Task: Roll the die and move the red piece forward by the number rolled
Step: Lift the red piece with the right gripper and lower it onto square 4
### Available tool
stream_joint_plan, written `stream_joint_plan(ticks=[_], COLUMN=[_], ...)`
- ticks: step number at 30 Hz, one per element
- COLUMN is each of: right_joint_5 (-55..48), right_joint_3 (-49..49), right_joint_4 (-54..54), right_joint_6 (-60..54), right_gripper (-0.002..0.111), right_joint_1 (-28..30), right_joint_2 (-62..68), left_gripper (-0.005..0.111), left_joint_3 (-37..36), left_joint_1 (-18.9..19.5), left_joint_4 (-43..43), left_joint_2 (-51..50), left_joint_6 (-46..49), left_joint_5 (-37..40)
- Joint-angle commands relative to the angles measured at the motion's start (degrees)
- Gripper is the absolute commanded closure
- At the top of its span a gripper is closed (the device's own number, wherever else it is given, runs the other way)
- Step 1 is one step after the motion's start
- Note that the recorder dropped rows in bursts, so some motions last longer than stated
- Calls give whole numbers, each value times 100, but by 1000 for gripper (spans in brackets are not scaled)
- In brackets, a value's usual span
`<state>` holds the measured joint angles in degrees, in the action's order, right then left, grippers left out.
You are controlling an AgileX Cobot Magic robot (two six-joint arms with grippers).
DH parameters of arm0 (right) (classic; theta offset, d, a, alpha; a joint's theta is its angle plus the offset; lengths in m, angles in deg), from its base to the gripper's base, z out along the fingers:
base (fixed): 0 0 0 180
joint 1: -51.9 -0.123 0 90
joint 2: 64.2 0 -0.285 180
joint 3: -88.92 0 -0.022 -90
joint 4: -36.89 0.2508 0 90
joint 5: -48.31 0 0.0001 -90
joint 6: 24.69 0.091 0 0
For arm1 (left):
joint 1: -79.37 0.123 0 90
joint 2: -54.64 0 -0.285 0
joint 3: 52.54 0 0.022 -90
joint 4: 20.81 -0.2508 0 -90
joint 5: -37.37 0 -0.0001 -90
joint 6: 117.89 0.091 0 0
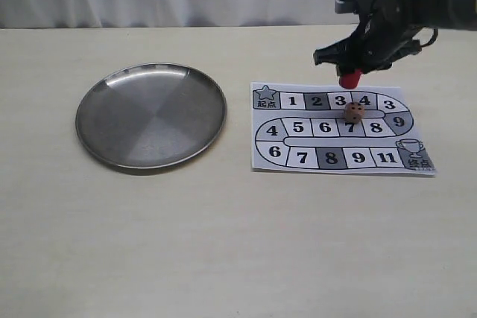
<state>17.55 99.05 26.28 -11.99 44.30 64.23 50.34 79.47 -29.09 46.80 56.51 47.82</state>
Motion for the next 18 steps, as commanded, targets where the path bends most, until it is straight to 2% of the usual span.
stream_joint_plan(ticks=[1,7,18], right_joint_5=[45,29,213], right_joint_3=[51,51,-312], right_joint_4=[-50,-50,10], right_joint_6=[-22,-22,-22], right_gripper=[104,104,104], right_joint_1=[87,244,559], right_joint_2=[-610,-882,166], left_gripper=[107,107,107], left_joint_3=[-10,-10,-10], left_joint_1=[-14,-14,-14], left_joint_4=[-1,-1,-1], left_joint_2=[6,6,6], left_joint_6=[-5,-5,-5], left_joint_5=[-51,-51,-51])
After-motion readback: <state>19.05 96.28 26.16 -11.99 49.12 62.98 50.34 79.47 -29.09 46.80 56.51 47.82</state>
